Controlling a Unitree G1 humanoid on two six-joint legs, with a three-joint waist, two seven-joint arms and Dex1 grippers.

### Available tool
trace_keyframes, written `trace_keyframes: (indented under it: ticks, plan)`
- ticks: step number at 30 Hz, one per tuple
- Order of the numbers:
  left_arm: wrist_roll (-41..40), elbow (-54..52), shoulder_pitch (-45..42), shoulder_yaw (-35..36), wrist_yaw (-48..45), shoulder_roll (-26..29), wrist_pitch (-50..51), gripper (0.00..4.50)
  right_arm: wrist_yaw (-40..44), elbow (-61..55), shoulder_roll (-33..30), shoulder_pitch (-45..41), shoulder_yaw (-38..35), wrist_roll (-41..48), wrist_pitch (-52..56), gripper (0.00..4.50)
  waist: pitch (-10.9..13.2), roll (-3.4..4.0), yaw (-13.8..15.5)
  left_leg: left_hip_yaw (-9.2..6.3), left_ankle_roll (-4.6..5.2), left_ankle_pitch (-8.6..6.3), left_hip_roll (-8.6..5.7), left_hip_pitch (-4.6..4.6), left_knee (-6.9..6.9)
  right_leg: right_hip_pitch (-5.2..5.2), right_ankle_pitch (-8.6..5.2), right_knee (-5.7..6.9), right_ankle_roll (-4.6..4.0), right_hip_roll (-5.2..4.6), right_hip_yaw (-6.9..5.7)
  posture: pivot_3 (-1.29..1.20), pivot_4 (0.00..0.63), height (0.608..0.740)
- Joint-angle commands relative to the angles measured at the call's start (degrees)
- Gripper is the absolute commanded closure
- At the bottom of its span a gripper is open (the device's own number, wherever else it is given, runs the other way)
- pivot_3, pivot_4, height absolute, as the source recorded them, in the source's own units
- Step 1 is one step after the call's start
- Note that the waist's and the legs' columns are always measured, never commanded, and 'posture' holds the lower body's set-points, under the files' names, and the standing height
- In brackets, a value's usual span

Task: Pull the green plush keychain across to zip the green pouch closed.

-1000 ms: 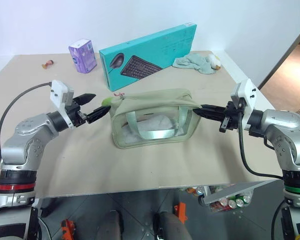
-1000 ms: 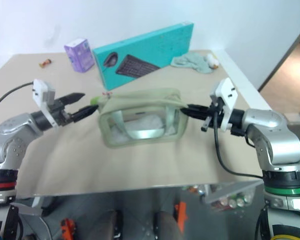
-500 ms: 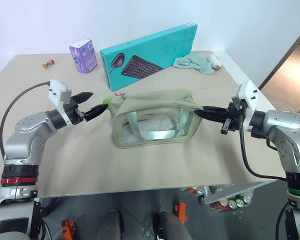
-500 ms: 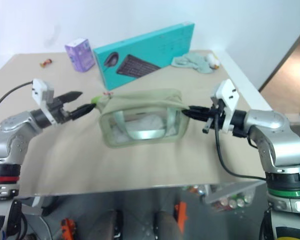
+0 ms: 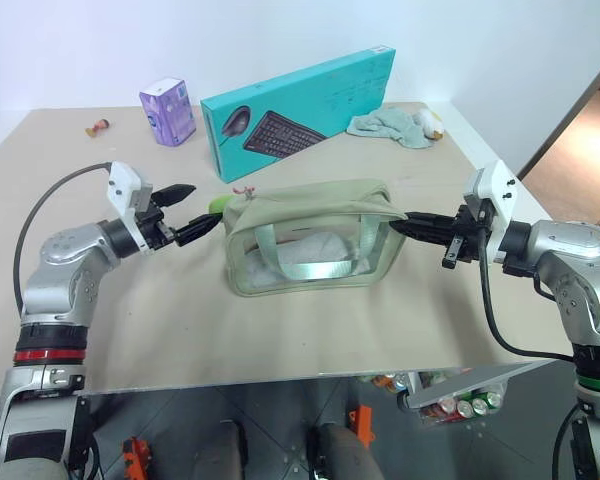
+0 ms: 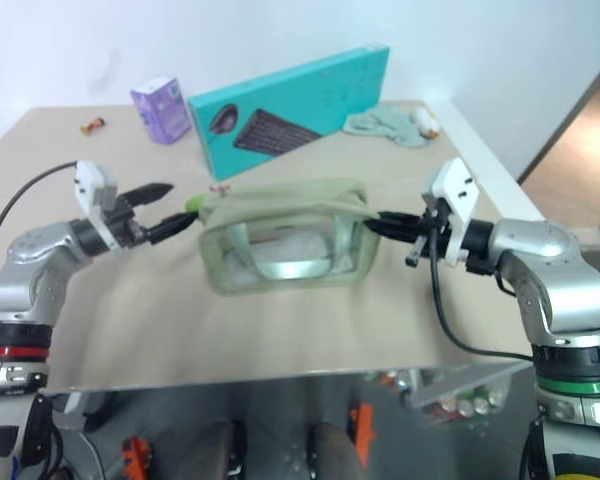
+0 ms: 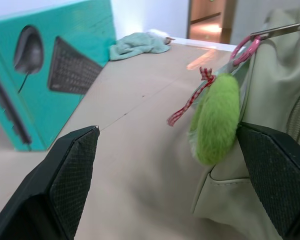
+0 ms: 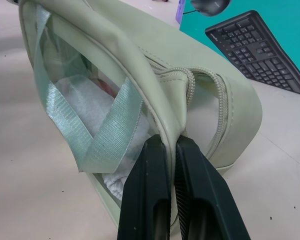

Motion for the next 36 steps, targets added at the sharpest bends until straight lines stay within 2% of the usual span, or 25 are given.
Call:
trace_keyframes:
  ticks: [1, 10, 12, 21, 29, 36]
  plan:
    - [0.3, 0.7, -2.8, -0.4, -2.3, 0.0, -1.6, 0.85, -0.1, -1.8, -0.9, -0.6, -1.0, 0.3, -0.3, 4.50, 0.0, 0.00, 0.0, 0.00, 0.00, 0.00, 0.00, 0.00, 0.01, 0.00, 0.00, 0.00, 0.00, 0.00, 0.00, 0.00, 0.150, 0.740]
    - [0.0, 1.8, -3.6, 0.2, -2.9, -0.4, -0.8, 3.94, -0.3, -1.7, -0.8, -0.5, -0.9, 0.2, -0.3, 4.50, 0.0, 0.00, 0.0, -0.01, 0.00, 0.00, 0.00, -0.01, 0.02, 0.00, 0.01, 0.00, 0.01, 0.01, 0.00, 0.00, 0.150, 0.740]
    - [0.0, 1.7, -3.6, 0.3, -2.8, -0.5, -0.9, 4.49, -0.3, -1.7, -0.8, -0.6, -0.8, 0.1, -0.4, 4.50, 0.0, 0.00, 0.0, -0.01, 0.00, 0.00, 0.00, -0.01, 0.02, 0.00, 0.02, 0.00, 0.02, 0.01, 0.00, 0.00, 0.150, 0.740]
    - [-1.9, -3.5, -3.3, 2.2, -0.1, 0.1, 0.3, 4.49, 0.0, -1.1, -0.7, -1.2, -0.3, -0.3, -0.4, 4.50, 0.0, 0.00, 0.0, -0.01, 0.00, 0.00, 0.00, -0.02, 0.03, 0.00, 0.02, 0.00, 0.02, 0.00, 0.00, 0.00, 0.150, 0.740]
    - [-4.9, -12.8, -2.2, 3.8, 3.0, 0.7, 4.6, 4.49, 0.5, -0.3, -0.7, -1.9, 0.0, -0.7, -0.8, 4.50, 0.0, 0.00, 0.0, -0.01, 0.00, 0.00, 0.00, -0.02, 0.04, 0.01, 0.03, 0.01, 0.04, 0.00, 0.01, 0.00, 0.150, 0.740]
    - [-5.3, -20.3, -6.8, 2.1, 7.0, -0.5, 5.8, 4.49, 0.9, 0.7, -0.5, -2.6, 0.5, -1.2, -1.4, 4.50, 0.0, -0.01, 0.0, -0.02, 0.01, 0.01, 0.00, -0.03, 0.07, 0.01, 0.04, 0.02, 0.05, 0.01, 0.01, 0.00, 0.150, 0.740]
